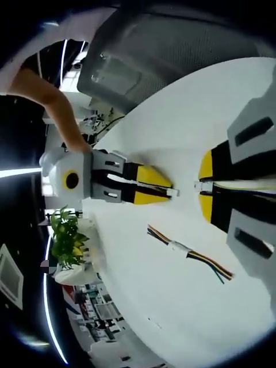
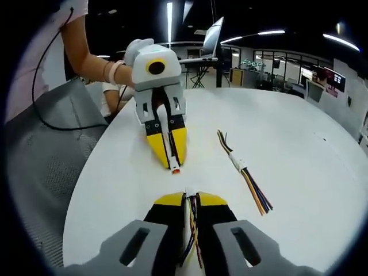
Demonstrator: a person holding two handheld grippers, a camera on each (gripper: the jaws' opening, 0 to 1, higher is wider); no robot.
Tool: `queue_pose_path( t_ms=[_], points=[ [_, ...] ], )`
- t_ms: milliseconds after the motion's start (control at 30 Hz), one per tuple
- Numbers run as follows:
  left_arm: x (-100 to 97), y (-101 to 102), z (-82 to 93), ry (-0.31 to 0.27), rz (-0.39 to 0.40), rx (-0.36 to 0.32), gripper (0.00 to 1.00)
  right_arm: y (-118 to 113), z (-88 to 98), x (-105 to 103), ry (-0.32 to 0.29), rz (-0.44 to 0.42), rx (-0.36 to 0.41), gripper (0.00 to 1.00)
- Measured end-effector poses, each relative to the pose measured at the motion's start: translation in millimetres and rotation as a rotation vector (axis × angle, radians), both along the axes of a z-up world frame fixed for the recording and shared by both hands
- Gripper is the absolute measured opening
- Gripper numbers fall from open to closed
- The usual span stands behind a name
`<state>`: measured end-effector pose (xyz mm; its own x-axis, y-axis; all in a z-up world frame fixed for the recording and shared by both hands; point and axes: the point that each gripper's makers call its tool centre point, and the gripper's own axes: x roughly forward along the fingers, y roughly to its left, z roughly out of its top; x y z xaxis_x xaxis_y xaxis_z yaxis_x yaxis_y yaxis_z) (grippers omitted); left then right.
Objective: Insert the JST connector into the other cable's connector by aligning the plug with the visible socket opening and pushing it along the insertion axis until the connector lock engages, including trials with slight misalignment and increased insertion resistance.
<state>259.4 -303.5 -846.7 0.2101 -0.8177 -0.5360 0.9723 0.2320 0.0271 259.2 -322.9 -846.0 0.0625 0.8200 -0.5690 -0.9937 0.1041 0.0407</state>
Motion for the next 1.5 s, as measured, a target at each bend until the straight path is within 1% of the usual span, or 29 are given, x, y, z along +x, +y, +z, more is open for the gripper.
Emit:
queue_pose_path(
  t_ms=[167,267,433,567,667,767,933,1033,1167,1500],
  points=[
    [-1.9,3,0.8,-0.004,0.005,0.014,0.0,2,7.4,0,0.001,-0.007,0.002,0.03],
    [-1.2,3,5.7,-0.009,0.012,0.006,0.0,1,11.6,1,-0.005,-0.009,-0.01,0.03],
    [1.1,5,15.0,-0.032,0.018,0.006,0.0,2,19.2,0,-0.014,-0.006,-0.025,0.03],
    [3.0,9,20.3,-0.066,0.011,0.029,0.0,6,30.1,2,-0.036,-0.002,-0.026,0.03],
    [4.2,9,24.9,-0.078,0.011,0.028,0.0,7,31.4,6,-0.036,0.0,-0.024,0.03],
    [3.7,11,27.3,-0.106,-0.004,0.062,0.0,9,32.7,6,-0.039,0.011,-0.034,0.03],
    [1.8,11,28.7,-0.119,-0.025,0.082,0.0,14,34.9,3,-0.038,0.032,-0.03,0.03],
    [2.6,11,28.3,-0.116,-0.025,0.082,0.0,16,33.6,-1,-0.035,0.047,-0.035,0.03],
    [2.1,11,25.7,-0.121,-0.033,0.099,0.0,17,28.9,-3,-0.035,0.062,-0.052,0.03],
    [1.1,10,24.1,-0.115,-0.038,0.101,0.0,21,29.2,-5,-0.032,0.064,-0.054,0.03]
  ],
)
